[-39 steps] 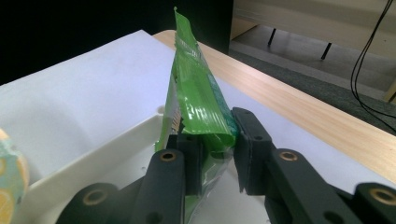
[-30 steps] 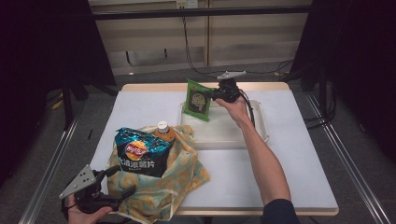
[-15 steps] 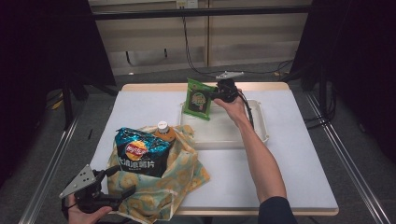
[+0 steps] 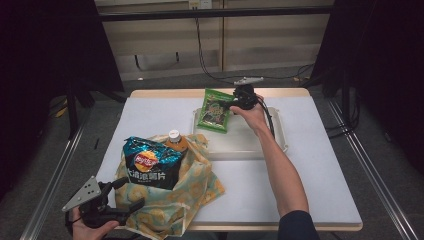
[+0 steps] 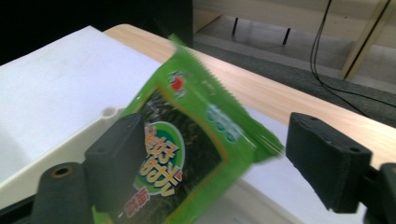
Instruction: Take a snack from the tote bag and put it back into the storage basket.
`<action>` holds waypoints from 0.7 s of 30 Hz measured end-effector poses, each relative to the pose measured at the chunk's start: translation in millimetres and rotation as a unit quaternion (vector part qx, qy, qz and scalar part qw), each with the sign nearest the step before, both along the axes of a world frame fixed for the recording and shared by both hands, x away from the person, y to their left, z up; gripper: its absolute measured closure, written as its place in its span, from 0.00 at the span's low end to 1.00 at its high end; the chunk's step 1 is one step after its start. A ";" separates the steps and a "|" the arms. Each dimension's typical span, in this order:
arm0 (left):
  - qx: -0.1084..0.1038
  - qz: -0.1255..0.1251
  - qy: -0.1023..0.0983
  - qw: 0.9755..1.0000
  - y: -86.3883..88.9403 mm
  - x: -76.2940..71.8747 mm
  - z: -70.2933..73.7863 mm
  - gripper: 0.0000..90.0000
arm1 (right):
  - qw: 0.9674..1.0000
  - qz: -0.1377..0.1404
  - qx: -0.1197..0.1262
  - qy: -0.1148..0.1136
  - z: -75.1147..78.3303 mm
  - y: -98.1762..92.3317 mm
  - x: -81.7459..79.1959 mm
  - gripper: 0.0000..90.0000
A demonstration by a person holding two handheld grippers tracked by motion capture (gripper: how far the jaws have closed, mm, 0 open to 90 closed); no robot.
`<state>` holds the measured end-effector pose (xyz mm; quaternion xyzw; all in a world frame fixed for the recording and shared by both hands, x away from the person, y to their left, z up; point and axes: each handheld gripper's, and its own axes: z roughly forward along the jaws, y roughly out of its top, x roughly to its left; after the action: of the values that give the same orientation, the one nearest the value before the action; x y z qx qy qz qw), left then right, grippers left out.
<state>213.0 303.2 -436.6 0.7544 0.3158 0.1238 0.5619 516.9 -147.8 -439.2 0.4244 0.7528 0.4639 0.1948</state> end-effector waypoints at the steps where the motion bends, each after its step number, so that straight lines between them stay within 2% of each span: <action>1: 0.000 0.000 0.001 1.000 -0.1 0.1 0.0 0.07 | 1.000 0.000 0.000 0.000 0.0 0.0 0.0 0.21; 5: 0.005 -0.001 -0.002 1.000 -0.6 -0.1 0.3 0.07 | 1.000 -0.005 0.000 -0.003 7.1 -6.2 -3.7 0.19; 7: 0.001 0.000 -0.001 1.000 -1.1 -0.5 0.2 0.07 | 1.000 0.002 0.007 -0.010 14.5 -8.4 -11.3 0.34; 8: 0.004 -0.001 -0.003 1.000 -0.6 -0.1 0.4 0.07 | 1.000 0.009 0.005 -0.012 17.1 -8.6 -15.2 0.38; 9: 0.004 0.002 -0.003 1.000 -1.2 -0.4 0.4 0.07 | 1.000 0.013 0.008 -0.016 18.7 -8.3 -19.1 0.50; 10: 0.004 0.002 -0.003 1.000 -1.2 -0.4 0.4 0.07 | 0.999 0.032 0.013 -0.012 19.7 -8.3 -23.2 0.62; 11: 0.003 -0.001 -0.002 1.000 -1.3 -0.2 0.5 0.07 | 0.999 0.032 0.013 -0.012 19.7 -8.3 -23.2 0.62; 12: 0.003 0.003 -0.003 1.000 -2.5 -0.8 0.7 0.07 | 0.998 0.066 0.017 0.003 18.2 -3.9 -31.4 0.80; 13: 0.006 -0.003 -0.005 1.000 -1.9 -0.5 0.7 0.07 | 0.997 0.080 0.014 0.009 16.9 -1.6 -33.7 0.84; 16: 0.008 0.002 -0.005 1.000 -2.8 -1.3 1.1 0.07 | 0.993 0.116 0.016 0.030 8.7 10.1 -41.7 0.98; 18: 0.007 0.000 -0.005 1.000 -2.6 -1.1 1.0 0.07 | 0.990 0.137 0.008 0.040 0.0 18.1 -44.4 1.00; 19: 0.007 0.000 -0.005 1.000 -2.6 -1.1 1.0 0.07 | 0.990 0.137 0.008 0.040 0.0 18.1 -44.4 1.00; 20: 0.007 -0.001 -0.006 1.000 -2.1 -0.9 0.9 0.07 | 0.987 0.154 -0.002 0.055 -8.8 26.1 -45.6 1.00; 21: 0.007 -0.001 -0.006 1.000 -2.0 -0.9 1.0 0.07 | 0.985 0.160 -0.006 0.060 -12.7 29.8 -45.9 1.00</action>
<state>212.1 301.3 -435.7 0.7579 0.3108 0.1300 0.5586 471.1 -118.0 -451.8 0.3246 0.8242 0.4579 0.0753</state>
